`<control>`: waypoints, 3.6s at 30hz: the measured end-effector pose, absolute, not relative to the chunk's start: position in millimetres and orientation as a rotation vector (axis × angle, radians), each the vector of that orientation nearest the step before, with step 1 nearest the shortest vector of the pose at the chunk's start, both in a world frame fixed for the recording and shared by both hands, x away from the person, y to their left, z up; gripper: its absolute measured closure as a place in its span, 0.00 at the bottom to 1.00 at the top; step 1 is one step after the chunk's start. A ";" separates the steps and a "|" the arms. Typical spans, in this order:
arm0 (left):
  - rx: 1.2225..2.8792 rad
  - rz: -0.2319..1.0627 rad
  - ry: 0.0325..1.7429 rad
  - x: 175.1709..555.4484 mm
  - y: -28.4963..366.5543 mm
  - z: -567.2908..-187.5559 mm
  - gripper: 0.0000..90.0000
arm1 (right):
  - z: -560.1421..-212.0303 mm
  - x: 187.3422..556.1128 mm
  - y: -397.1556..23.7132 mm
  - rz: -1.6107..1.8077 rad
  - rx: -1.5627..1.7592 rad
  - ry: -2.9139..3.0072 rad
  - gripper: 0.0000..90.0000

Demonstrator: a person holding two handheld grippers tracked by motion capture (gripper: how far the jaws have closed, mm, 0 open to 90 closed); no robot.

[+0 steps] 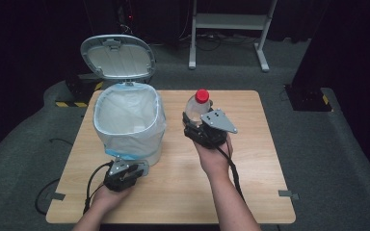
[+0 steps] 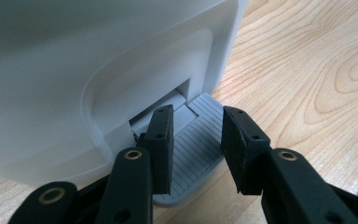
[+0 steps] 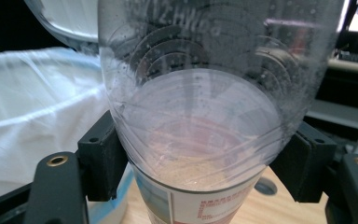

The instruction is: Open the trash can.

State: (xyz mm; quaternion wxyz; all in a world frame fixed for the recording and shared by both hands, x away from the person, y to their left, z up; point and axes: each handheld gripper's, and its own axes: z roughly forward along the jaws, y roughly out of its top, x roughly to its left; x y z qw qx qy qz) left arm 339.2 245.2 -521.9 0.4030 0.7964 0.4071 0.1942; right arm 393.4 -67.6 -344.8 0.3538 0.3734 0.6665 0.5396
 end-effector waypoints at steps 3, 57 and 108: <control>2.010 0.489 1.030 339.3 245.4 -521.9 0.71 | -337.1 386.5 -63.1 1.409 0.930 1.698 0.30; 2.009 0.490 1.031 339.2 245.3 -522.0 0.71 | -267.5 387.6 23.9 1.580 0.741 1.574 0.30; 2.019 0.503 1.021 338.6 244.7 -521.8 0.71 | -275.9 417.8 100.8 1.625 0.750 1.727 0.16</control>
